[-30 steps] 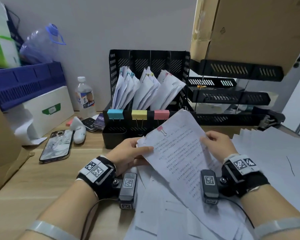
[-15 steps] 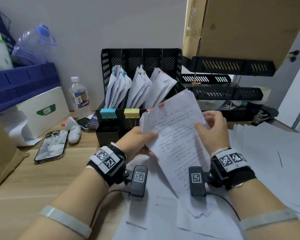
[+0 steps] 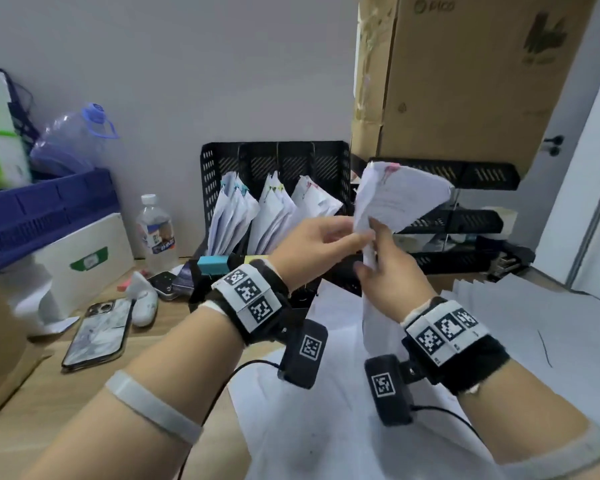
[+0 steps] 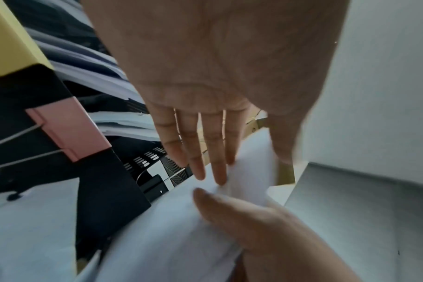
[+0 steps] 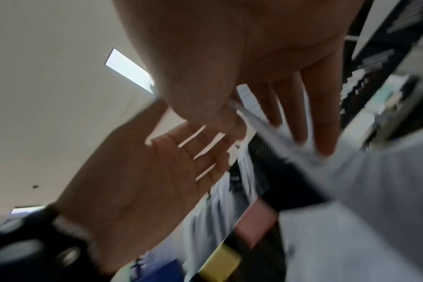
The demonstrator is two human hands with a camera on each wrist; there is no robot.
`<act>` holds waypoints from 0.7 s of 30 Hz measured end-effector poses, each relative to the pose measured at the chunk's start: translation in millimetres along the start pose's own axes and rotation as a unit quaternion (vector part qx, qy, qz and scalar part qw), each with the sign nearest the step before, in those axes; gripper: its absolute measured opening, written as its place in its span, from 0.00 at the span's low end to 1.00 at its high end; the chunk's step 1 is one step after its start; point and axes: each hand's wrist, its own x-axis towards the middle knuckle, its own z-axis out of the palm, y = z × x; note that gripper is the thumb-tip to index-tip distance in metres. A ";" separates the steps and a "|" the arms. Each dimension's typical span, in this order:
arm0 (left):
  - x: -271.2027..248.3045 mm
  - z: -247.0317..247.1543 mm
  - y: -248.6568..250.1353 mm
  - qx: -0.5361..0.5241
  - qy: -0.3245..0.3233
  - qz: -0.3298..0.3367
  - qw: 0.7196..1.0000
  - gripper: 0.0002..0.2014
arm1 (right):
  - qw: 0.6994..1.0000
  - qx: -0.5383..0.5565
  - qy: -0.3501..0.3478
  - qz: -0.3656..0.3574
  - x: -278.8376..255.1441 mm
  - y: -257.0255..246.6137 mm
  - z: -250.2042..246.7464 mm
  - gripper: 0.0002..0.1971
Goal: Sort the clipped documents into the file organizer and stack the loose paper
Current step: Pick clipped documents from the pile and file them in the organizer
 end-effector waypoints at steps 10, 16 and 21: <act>43.1 -18.8 -48.3 0.433 0.086 -0.097 0.892 0.26 | 0.992 0.092 0.081 0.016 39.4 -18.4 -68.6 0.16; 38.4 -30.8 -54.5 0.498 0.215 -0.064 0.838 0.28 | 0.981 0.182 0.065 0.012 60.3 -49.1 -75.0 0.05; 36.4 -48.2 -55.8 0.494 0.229 -0.121 0.830 0.28 | 0.987 0.156 0.014 -0.018 94.7 -73.5 -52.8 0.17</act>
